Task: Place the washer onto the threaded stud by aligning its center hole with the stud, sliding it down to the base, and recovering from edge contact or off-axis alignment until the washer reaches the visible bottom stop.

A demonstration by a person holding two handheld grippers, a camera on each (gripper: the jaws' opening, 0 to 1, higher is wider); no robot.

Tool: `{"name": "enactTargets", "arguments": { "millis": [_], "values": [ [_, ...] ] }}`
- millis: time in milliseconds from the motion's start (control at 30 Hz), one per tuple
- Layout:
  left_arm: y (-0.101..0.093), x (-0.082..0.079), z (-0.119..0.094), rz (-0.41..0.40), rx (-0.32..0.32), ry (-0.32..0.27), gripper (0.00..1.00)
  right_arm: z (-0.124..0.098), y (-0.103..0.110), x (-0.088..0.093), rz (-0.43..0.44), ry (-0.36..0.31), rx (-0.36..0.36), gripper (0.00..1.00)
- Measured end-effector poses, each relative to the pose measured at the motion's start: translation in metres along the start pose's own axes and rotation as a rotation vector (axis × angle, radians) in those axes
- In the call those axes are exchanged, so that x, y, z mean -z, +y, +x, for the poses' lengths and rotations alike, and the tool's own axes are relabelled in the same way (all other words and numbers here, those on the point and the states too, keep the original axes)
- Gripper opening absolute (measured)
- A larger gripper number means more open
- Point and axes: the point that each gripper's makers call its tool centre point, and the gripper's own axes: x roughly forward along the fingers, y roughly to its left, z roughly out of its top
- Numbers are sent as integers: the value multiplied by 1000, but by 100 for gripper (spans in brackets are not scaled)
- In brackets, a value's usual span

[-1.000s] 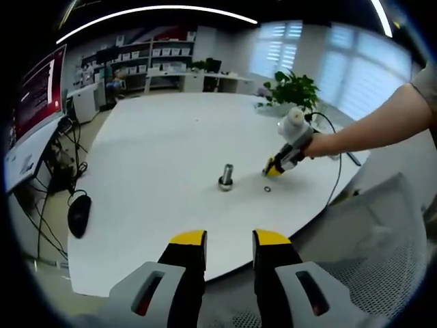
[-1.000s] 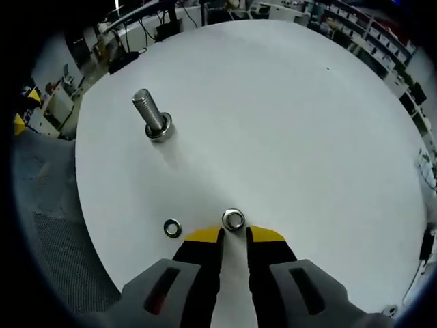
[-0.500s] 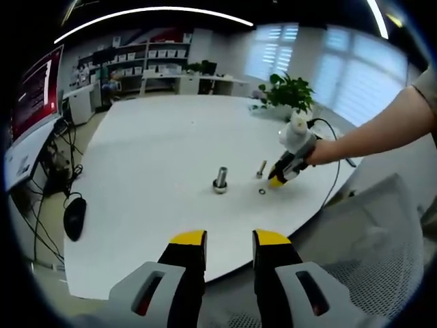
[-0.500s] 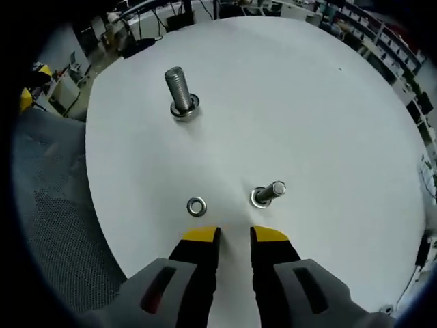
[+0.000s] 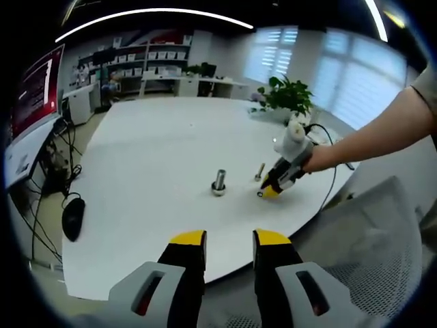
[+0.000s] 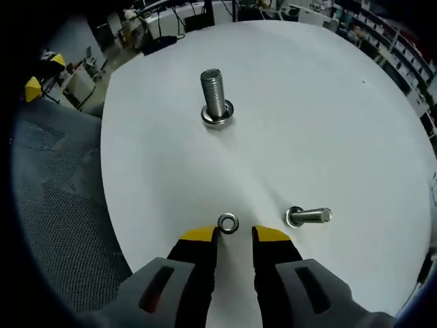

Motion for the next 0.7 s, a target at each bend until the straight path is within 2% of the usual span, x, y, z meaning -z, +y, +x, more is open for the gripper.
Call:
{"name": "enactTargets", "arguments": {
  "millis": [100,300,467,700],
  "values": [
    [0,-1,0,-4,-1,-3,25,0,1,0,-90,19,20,21],
    [1,-1,0,-4,-3,-4,25,1,7,-2,-160,36,0,16],
    [2,-1,0,-7,-8,-6,25,1,6,-3,-168,51,-15,16],
    [3,0,0,-2,-13,1,25,3,8,-4,-179,173,4,15]
  ]
}}
